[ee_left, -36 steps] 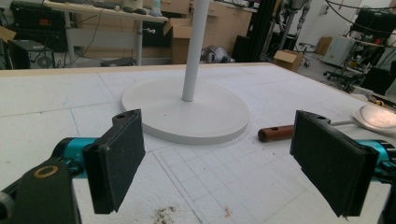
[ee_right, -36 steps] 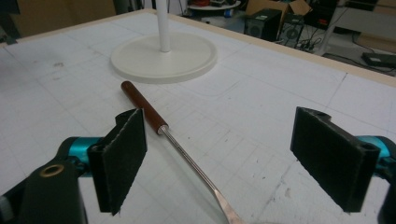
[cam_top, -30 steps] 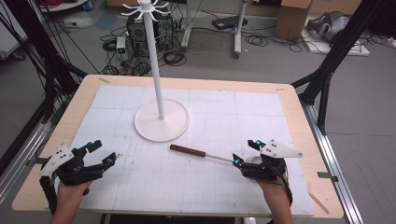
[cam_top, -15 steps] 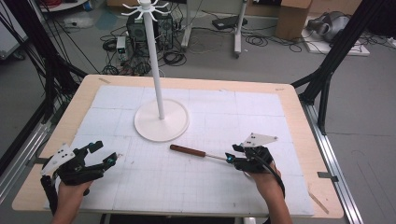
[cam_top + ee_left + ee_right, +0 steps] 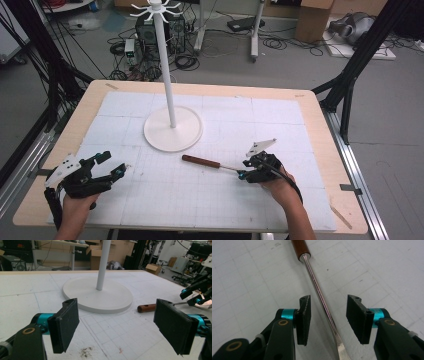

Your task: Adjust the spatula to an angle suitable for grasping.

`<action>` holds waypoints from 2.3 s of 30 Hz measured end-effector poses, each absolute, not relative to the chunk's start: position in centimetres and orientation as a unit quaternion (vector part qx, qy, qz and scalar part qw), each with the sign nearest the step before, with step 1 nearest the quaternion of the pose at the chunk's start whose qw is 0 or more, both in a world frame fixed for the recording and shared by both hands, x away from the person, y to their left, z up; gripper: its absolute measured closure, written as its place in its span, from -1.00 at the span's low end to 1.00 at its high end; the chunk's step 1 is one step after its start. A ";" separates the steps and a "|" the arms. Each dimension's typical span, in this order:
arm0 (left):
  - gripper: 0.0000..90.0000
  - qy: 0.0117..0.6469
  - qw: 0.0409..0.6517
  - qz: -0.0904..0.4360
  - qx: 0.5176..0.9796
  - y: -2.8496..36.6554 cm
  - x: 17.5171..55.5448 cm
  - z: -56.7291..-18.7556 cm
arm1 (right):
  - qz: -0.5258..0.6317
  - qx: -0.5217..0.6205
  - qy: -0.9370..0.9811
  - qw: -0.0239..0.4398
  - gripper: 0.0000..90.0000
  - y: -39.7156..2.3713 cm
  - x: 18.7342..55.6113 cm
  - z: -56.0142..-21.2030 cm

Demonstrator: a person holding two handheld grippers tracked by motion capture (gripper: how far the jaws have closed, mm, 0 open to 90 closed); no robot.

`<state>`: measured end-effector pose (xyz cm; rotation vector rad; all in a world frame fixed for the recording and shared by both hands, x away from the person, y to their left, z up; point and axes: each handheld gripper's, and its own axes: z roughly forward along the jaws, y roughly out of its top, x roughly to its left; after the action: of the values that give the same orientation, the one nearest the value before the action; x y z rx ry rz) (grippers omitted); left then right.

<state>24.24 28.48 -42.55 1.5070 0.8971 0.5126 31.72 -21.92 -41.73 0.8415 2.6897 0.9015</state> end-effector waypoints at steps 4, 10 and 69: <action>-0.53 0.388 0.610 0.223 0.654 28.5 24.2 -42.5 | 0.286 0.277 0.914 0.070 0.33 -21.8 32.3 -42.1; -0.53 0.390 0.609 0.221 0.654 28.5 24.3 -42.6 | 0.276 0.273 0.920 0.052 0.60 -21.8 32.7 -42.3; -0.53 0.393 0.618 0.218 0.646 28.8 24.8 -42.7 | 0.490 0.368 0.754 0.238 -0.54 -26.0 23.8 -39.2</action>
<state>24.84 28.79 -42.67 1.4857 0.9043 0.5015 23.85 -25.99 -39.19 1.0073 2.0666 1.3414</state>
